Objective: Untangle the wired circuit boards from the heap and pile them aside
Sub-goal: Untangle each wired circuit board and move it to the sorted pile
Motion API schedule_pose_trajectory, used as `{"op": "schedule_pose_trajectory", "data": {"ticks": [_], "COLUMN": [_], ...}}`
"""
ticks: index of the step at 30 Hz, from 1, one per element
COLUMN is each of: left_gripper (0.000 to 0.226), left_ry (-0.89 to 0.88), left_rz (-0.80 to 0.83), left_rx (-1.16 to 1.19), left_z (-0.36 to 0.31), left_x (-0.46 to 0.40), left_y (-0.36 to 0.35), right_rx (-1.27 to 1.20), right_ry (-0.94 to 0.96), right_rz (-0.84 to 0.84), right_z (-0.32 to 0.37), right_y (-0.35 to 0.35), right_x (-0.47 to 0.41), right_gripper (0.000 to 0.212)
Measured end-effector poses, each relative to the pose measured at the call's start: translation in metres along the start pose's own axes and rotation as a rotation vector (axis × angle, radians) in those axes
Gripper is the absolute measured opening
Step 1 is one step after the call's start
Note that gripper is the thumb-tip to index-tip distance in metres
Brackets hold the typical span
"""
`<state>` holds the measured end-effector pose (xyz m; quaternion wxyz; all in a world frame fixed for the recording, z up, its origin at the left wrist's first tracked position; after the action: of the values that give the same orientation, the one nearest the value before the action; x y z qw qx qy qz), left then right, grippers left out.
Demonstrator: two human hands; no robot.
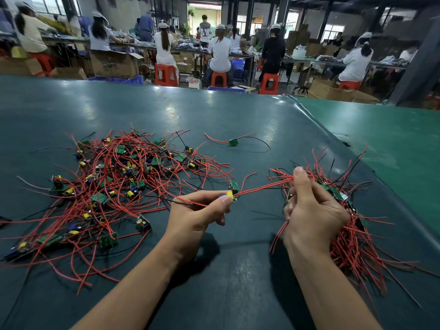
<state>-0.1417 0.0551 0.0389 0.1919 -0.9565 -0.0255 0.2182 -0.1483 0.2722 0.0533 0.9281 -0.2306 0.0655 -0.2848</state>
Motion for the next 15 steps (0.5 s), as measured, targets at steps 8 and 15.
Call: {"op": "schedule_pose_trajectory", "data": {"ticks": [8,15], "left_gripper": [0.017,0.022], "left_ry": [0.039,0.051], "left_rz": [-0.114,0.03], "left_rx": [0.162,0.014], "left_z": [0.003,0.004], "left_x": [-0.005,0.001], "left_y": [0.011,-0.002], "right_rx": [0.103,0.198], "right_ry": [-0.295,-0.364], "right_rz": [0.326,0.486], "right_z": [-0.031,-0.049], "right_y": [-0.028,-0.046], "right_x": [0.015,0.034], "right_gripper": [0.035,0.015]}}
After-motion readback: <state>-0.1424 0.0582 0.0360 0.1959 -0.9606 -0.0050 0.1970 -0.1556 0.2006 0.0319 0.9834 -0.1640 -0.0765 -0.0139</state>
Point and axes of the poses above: each hand's wrist, its own x-axis away from the middle knuckle, its own y-axis out of the back of the hand, z = x × y, the point moved 8 cm from there along -x, towards the middle knuckle, and after that the axes turned 13 degrees about -y, right-handed, at the moved point
